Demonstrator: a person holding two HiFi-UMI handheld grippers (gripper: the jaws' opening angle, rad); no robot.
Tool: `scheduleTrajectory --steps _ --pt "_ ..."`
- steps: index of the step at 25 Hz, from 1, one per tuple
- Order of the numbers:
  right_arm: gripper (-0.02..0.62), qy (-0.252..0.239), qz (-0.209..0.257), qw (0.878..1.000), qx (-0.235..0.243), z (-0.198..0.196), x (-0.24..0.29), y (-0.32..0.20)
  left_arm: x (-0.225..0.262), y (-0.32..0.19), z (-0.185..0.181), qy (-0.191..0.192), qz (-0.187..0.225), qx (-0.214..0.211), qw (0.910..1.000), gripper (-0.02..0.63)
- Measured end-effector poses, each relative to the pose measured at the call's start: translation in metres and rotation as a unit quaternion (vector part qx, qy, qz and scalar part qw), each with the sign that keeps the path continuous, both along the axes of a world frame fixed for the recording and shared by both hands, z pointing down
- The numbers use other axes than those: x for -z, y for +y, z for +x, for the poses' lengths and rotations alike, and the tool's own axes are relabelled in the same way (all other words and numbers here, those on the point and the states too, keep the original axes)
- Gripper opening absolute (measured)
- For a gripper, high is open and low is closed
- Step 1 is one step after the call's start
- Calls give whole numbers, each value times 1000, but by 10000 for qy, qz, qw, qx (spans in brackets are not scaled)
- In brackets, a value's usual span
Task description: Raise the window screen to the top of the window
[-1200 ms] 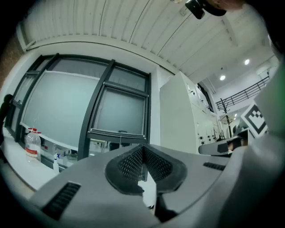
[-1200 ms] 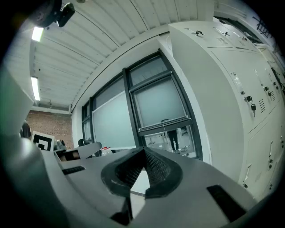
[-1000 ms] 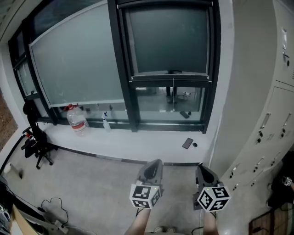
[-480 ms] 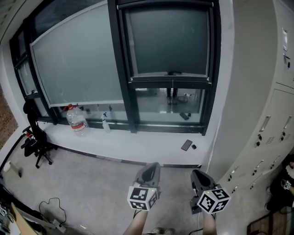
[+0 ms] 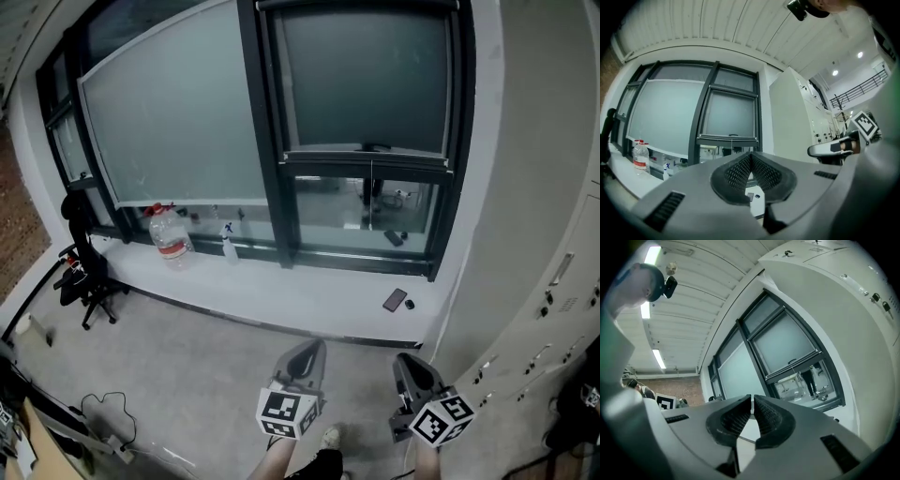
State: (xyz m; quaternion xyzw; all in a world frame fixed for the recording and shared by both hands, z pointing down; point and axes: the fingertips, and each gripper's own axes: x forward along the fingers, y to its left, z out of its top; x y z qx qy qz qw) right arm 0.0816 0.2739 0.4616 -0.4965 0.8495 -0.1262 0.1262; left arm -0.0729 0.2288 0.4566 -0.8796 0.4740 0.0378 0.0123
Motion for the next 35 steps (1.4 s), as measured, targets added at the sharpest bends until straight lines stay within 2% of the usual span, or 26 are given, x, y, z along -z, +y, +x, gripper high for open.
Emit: scheduleTrajectory --steps 4,7,12,17,19,22,26,32,35 --pt "8 -106 -71 9999 103 1 -8 -30 -12 -33 -2 10 -45 125 9999 3" --pt "8 -221 -141 9996 128 5 -11 -70 -18 -72 5 67 -32 21 10000 3" --pt "8 136 21 9999 85 9 -2 -167 -15 -164 21 -28 154 -152 9998 3" --pt "8 223 57 9995 202 -2 20 -265 12 -266 14 -76 370 -154 9992 3" --pt "8 330 88 9994 101 -2 27 -298 22 -303 10 -103 451 -185 9988 3" --pt "8 385 98 9987 -319 12 29 -340 30 -353 9 -50 451 -189 9988 3" --pt "8 466 161 9951 -853 39 29 -384 21 -407 20 77 230 -222 9995 3" --pt "8 781 69 9930 -883 54 17 -452 2 -473 37 -94 41 -211 9997 3" --pt "8 450 111 9961 -756 67 19 -491 -1 -514 48 -198 15 -110 9997 3"
